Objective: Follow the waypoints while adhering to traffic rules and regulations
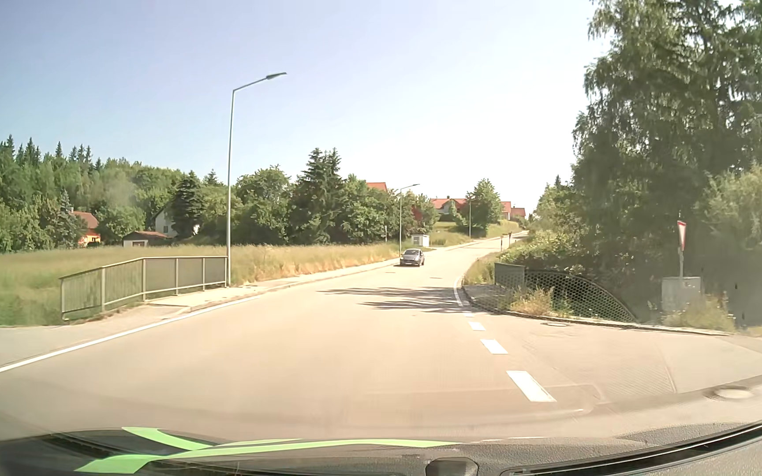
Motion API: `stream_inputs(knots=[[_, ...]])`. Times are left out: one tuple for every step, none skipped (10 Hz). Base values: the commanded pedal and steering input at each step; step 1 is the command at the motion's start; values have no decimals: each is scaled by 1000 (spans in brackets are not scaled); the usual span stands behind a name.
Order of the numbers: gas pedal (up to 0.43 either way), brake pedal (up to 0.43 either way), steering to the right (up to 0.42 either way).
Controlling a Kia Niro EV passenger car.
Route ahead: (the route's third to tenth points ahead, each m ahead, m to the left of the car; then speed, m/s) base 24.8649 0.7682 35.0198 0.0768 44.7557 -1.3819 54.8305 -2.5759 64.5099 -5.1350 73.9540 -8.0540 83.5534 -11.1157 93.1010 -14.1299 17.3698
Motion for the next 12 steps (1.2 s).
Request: stream_inputs(knots=[[130, 0, 9], [138, 0, 11], [150, 0, 12], [157, 0, 14], [169, 0, 16], [169, 0, 18], [169, 0, 18], [169, 0, 18], [177, 0, 18], [197, 0, 18], [209, 0, 19], [209, 0, 19]])
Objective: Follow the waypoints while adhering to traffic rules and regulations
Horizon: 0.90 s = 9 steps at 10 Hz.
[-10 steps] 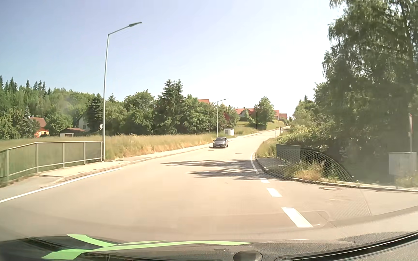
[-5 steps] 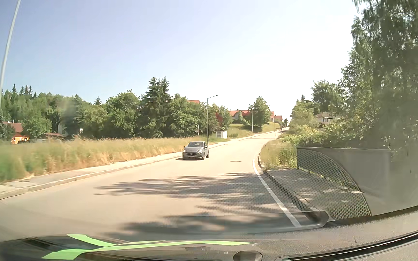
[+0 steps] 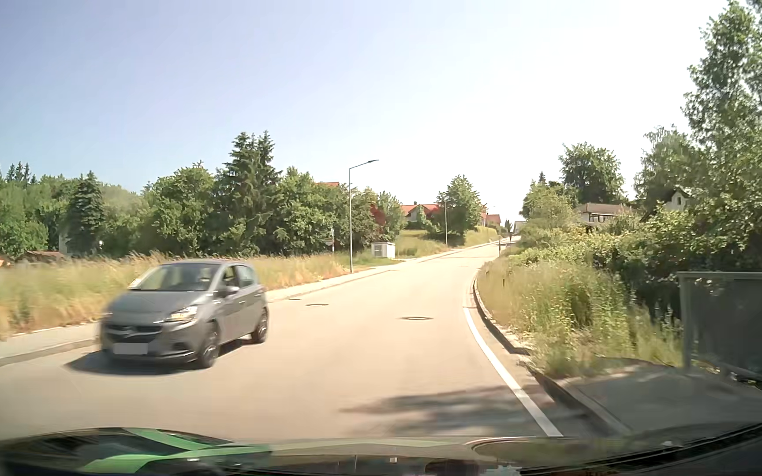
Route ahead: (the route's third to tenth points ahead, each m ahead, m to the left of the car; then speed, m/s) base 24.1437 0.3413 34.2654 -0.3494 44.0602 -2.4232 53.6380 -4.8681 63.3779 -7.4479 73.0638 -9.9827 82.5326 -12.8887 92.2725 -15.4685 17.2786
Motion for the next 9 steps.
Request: stream_inputs(knots=[[209, 0, 19], [209, 0, 19], [209, 0, 19], [209, 0, 19], [228, 0, 19], [228, 0, 20], [228, 0, 21], [228, 0, 23], [220, 0, 24]])
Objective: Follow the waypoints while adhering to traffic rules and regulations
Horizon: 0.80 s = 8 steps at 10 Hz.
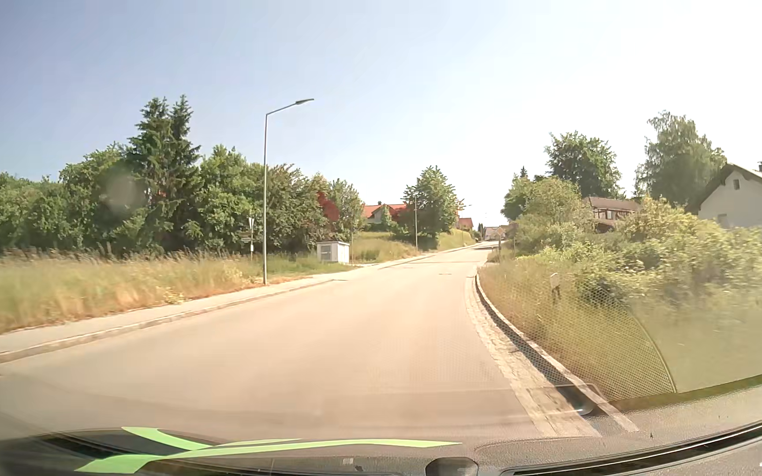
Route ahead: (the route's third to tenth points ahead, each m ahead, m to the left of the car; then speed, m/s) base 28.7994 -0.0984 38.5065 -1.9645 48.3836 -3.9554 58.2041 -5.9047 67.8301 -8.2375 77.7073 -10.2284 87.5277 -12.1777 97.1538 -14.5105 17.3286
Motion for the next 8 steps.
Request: stream_inputs(knots=[[220, 0, 23], [220, 0, 24], [209, 0, 23], [209, 0, 23], [169, 0, 23], [169, 0, 20], [169, 0, 17], [169, 0, 16]])
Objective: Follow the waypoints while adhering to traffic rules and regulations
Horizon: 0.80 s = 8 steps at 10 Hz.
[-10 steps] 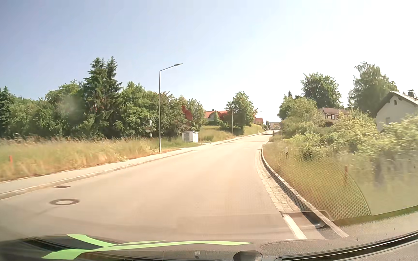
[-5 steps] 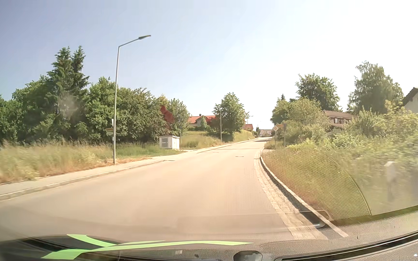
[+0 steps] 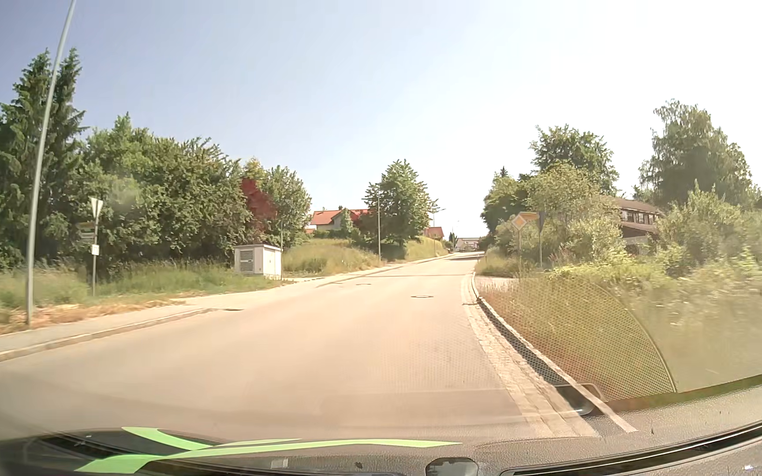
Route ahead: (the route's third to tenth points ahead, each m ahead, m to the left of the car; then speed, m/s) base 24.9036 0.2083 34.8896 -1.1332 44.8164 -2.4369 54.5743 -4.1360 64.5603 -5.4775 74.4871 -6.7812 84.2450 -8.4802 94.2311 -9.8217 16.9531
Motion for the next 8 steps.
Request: stream_inputs(knots=[[177, 0, 16], [197, 0, 16], [220, 0, 16], [220, 0, 16], [240, 0, 16], [240, 0, 16], [240, 0, 16], [240, 0, 15]])
